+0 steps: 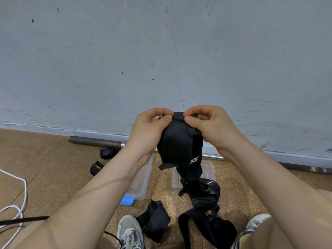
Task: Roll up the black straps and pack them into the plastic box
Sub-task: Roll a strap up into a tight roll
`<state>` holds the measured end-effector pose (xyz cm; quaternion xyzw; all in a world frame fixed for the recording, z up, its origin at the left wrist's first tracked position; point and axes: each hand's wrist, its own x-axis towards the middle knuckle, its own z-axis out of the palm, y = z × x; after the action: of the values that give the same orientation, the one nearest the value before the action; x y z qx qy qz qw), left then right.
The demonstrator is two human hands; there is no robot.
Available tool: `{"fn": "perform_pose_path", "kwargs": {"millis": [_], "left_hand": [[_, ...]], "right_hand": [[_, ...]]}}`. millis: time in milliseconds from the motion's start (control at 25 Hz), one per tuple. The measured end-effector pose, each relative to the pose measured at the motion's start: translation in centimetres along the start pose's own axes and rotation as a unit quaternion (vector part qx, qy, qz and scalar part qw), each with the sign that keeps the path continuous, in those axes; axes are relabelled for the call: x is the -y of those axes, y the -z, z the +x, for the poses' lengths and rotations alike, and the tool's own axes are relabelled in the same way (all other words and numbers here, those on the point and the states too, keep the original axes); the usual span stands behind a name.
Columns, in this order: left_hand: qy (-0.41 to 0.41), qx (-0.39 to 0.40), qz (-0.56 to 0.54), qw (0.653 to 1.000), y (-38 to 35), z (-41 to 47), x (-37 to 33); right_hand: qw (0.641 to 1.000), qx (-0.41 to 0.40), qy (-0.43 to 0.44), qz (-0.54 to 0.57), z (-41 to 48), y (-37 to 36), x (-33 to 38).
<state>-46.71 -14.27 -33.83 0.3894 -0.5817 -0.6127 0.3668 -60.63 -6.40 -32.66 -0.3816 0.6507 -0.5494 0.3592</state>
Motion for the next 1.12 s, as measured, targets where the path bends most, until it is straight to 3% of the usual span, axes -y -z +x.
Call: {"fn": "perform_pose_path", "kwargs": {"millis": [160, 200, 240, 320, 400, 480, 560, 680, 760, 840, 960, 1120], "left_hand": [[0.057, -0.013, -0.058, 0.997, 0.2, 0.2, 0.0], [0.072, -0.005, -0.089, 0.993, 0.3, 0.2, -0.3], [0.082, 0.010, -0.119, 0.989, 0.4, 0.2, -0.5], [0.076, 0.052, -0.147, 0.985, 0.5, 0.0, -1.1], [0.031, 0.060, -0.085, 0.994, 0.2, -0.3, -1.1], [-0.016, 0.058, -0.001, 0.998, -0.1, -0.9, -0.6], [-0.011, 0.101, 0.022, 0.995, -0.2, -1.5, 0.1], [-0.028, 0.202, 0.130, 0.970, 0.4, -1.5, 0.7], [-0.057, 0.230, 0.172, 0.956, 0.9, -1.2, 0.3], [-0.053, 0.201, 0.143, 0.968, 1.0, -1.1, -0.3], [-0.028, 0.130, 0.075, 0.988, 0.5, -1.2, -0.5], [-0.042, 0.076, 0.046, 0.995, -0.1, -1.0, -0.6]], "right_hand": [[0.965, 0.219, -0.049, -0.135, -1.6, 1.4, 1.5], [0.961, 0.235, -0.045, -0.139, -1.8, 1.2, 1.4], [0.969, 0.206, -0.029, -0.136, -1.7, 0.8, 0.9], [0.991, 0.067, 0.019, -0.117, -0.9, -0.3, -0.3], [0.998, -0.026, 0.034, -0.050, -0.1, -1.0, -0.6], [0.994, -0.072, 0.005, 0.077, 0.3, -0.7, -0.5], [0.975, -0.112, -0.056, 0.182, 0.5, 0.4, -0.1], [0.941, -0.151, -0.119, 0.278, 1.2, 2.0, 0.0], [0.929, -0.154, -0.134, 0.308, 1.5, 2.7, 0.1], [0.932, -0.123, -0.139, 0.311, 1.3, 2.9, 0.3], [0.950, 0.015, -0.124, 0.287, 0.4, 2.9, 0.7], [0.973, 0.192, -0.075, 0.099, -0.6, 2.7, 0.5]]}}
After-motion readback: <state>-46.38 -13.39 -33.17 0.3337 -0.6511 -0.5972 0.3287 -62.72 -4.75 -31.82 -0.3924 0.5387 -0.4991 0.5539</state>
